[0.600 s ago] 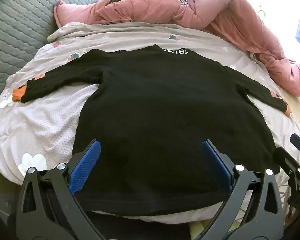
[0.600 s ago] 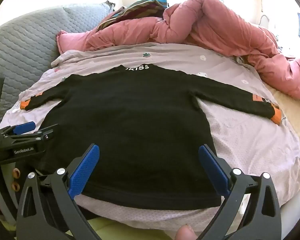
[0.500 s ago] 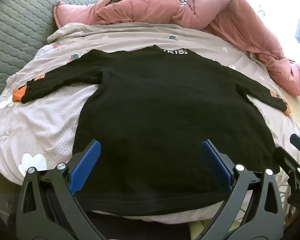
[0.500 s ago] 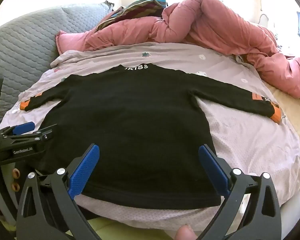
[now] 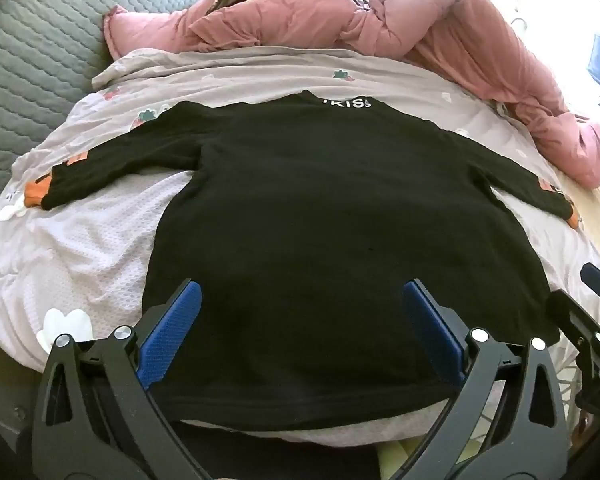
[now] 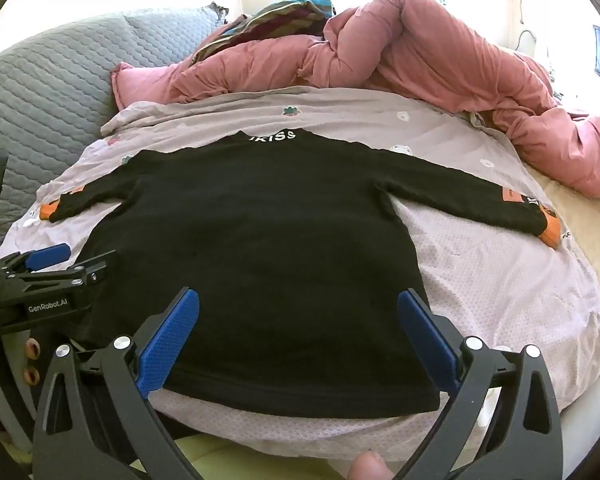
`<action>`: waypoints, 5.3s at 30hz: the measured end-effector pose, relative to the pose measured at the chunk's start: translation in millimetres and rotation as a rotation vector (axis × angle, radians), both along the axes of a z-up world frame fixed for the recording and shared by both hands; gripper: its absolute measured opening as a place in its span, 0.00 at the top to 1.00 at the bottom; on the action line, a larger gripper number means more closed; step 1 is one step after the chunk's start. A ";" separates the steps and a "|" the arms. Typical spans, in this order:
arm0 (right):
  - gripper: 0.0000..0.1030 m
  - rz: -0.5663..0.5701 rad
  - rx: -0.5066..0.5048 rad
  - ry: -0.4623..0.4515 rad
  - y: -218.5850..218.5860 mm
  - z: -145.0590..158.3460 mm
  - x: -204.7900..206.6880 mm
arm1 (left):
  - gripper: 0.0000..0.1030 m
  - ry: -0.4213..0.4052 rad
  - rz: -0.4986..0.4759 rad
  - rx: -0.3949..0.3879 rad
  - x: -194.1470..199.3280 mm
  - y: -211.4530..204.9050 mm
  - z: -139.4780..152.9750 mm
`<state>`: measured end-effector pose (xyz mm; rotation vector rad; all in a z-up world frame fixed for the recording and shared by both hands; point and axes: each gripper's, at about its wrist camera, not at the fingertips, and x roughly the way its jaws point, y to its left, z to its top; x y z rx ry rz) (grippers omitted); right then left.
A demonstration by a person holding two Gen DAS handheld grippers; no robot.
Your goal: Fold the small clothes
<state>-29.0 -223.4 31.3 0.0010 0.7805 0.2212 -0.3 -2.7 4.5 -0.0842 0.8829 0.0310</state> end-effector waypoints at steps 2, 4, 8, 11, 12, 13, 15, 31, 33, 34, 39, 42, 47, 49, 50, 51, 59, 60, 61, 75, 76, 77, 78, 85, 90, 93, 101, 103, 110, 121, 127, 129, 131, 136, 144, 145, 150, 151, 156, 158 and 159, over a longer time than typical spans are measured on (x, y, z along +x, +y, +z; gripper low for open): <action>0.04 -0.001 0.000 0.001 0.5 0.0 0.1 | 0.08 0.000 0.001 0.002 -0.3 -0.8 -0.3; 0.04 -0.001 -0.001 0.001 0.4 -0.4 0.1 | 0.08 -0.001 0.000 0.004 -0.7 -1.0 -0.6; 0.04 0.000 0.000 0.003 -1.4 -1.3 0.6 | 0.08 -0.001 0.001 0.007 -0.4 -1.7 -0.8; 0.04 -0.002 -0.001 0.006 -1.5 -1.1 0.7 | 0.08 0.000 -0.001 0.006 -0.6 -0.9 -0.9; 0.04 -0.003 -0.001 0.005 -0.9 -0.9 0.6 | 0.08 0.000 0.000 0.007 -0.5 -1.0 -0.9; 0.04 -0.002 -0.001 0.005 -0.8 -1.4 0.3 | 0.08 0.000 -0.001 0.008 -0.5 -1.0 -0.7; 0.04 -0.002 -0.001 0.007 -0.8 -1.8 0.3 | 0.08 0.000 0.000 0.007 -0.5 -0.9 -0.8; 0.04 0.001 -0.002 0.008 0.8 -5.2 1.3 | 0.08 0.002 -0.001 0.012 0.1 -4.3 -0.4; 0.04 0.003 0.001 0.011 0.7 -6.0 1.5 | 0.08 0.001 -0.002 0.012 -0.1 -4.2 -0.4; 0.04 0.002 0.002 0.012 1.6 -5.6 1.1 | 0.08 0.001 -0.002 0.012 -0.1 -4.2 -0.5; 0.04 -0.003 0.010 0.012 0.9 -5.2 4.1 | 0.08 -0.002 -0.009 0.021 0.6 -7.5 -0.1; 0.04 -0.002 0.013 0.013 0.6 -5.5 4.8 | 0.08 -0.003 -0.011 0.022 3.0 -8.7 -0.2; 0.04 -0.001 0.024 0.011 -2.0 -5.4 6.9 | 0.08 -0.002 -0.016 0.021 4.4 -10.5 0.7; 0.04 -0.002 0.024 0.002 -4.8 -4.7 7.8 | 0.08 -0.003 -0.023 0.020 5.1 -12.3 1.0; 0.04 -0.005 0.020 -0.005 -5.9 -4.3 8.4 | 0.08 -0.004 -0.028 0.020 6.0 -13.6 1.1; 0.04 -0.009 0.019 -0.008 -7.6 -4.2 9.3 | 0.08 -0.003 -0.032 0.021 6.7 -14.8 1.1; 0.04 -0.029 0.032 -0.007 -25.0 -4.9 20.7 | 0.08 -0.007 -0.042 0.029 18.0 -23.5 3.1; 0.04 -0.032 0.032 -0.005 -27.7 -5.0 22.6 | 0.08 -0.007 -0.045 0.028 20.3 -24.5 4.0; 0.04 -0.035 0.034 -0.004 -30.1 -5.5 24.4 | 0.08 -0.010 -0.044 0.027 22.1 -25.3 5.1; 0.04 -0.137 0.039 -0.009 -75.0 -7.1 58.7 | 0.08 -0.042 -0.026 0.004 57.5 -25.1 21.8; 0.04 -0.145 0.040 -0.011 -78.2 -6.9 61.4 | 0.08 -0.041 -0.027 0.004 60.5 -25.1 22.9; 0.04 -0.155 0.039 -0.012 -81.5 -6.9 64.4 | 0.08 -0.043 -0.027 0.004 64.0 -25.6 23.7; 0.04 -0.167 0.039 -0.013 -85.4 -7.0 68.1 | 0.08 -0.043 -0.025 0.005 67.1 -25.5 24.2; 0.04 -0.237 0.034 0.000 -108.5 -9.8 88.6 | 0.08 -0.039 -0.032 -0.001 93.3 -31.8 27.6; 0.04 -0.290 0.037 0.002 -128.7 -10.1 103.8 | 0.08 -0.038 -0.039 -0.007 115.1 -37.7 28.7; 0.04 -0.321 0.030 -0.002 -140.3 -10.7 113.6 | 0.08 -0.034 -0.041 -0.011 128.4 -41.1 28.9; 0.04 -0.403 0.021 0.016 -173.8 -18.0 136.1 | 0.08 -0.025 -0.055 0.013 154.9 -53.6 27.2; 0.04 -0.417 0.019 0.019 -180.7 -19.4 140.5 | 0.08 -0.019 -0.055 0.015 162.6 -54.2 26.3; 0.04 -0.487 0.036 0.033 -214.2 -24.1 152.8 | 0.08 0.012 -0.060 0.014 186.3 -53.7 21.9; 0.04 -0.628 0.100 0.071 -287.5 -34.8 156.6 | 0.08 0.001 -0.003 0.051 223.3 -29.7 20.7; 0.04 -0.625 0.063 0.112 -305.4 -44.0 176.6 | 0.08 0.024 0.041 0.062 244.5 -12.8 3.6; 0.04 -0.618 0.056 0.124 -308.5 -47.5 184.9 | 0.08 0.030 0.043 0.050 247.7 -9.7 -1.5; 0.06 -0.637 0.062 0.145 -315.4 -52.1 193.2 | 0.08 0.038 0.036 0.043 250.7 -9.3 -7.8; 0.15 -0.670 0.020 0.211 -328.7 -69.5 217.9 | 0.08 0.050 0.005 0.028 254.2 -12.8 -21.8; 0.53 -0.671 0.009 0.257 -324.4 -89.0 227.5 | 0.08 0.046 0.011 -0.004 255.8 -7.7 -24.8; 0.66 -0.660 0.009 0.243 -321.4 -86.6 226.5 | 0.08 0.046 0.012 -0.012 255.3 -6.8 -24.5; 0.74 -0.641 -0.007 0.147 -302.1 -59.5 213.6 | 0.08 0.037 0.000 -0.014 248.2 -7.5 -23.7; 0.75 -0.632 -0.001 0.130 -296.7 -52.9 209.4 | 0.08 0.035 0.000 -0.011 247.2 -7.2 -23.9; 0.77 -0.537 0.052 0.050 -263.7 -17.9 207.0 | 0.08 0.032 0.001 -0.041 241.9 2.0 -23.5; 0.77 -0.501 0.059 0.026 -246.4 -5.9 207.5 | 0.08 0.023 0.005 -0.052 238.9 7.0 -22.6; 0.77 -0.471 0.079 0.015 -235.2 1.5 208.9 | 0.08 0.020 0.007 -0.053 236.8 8.9 -22.2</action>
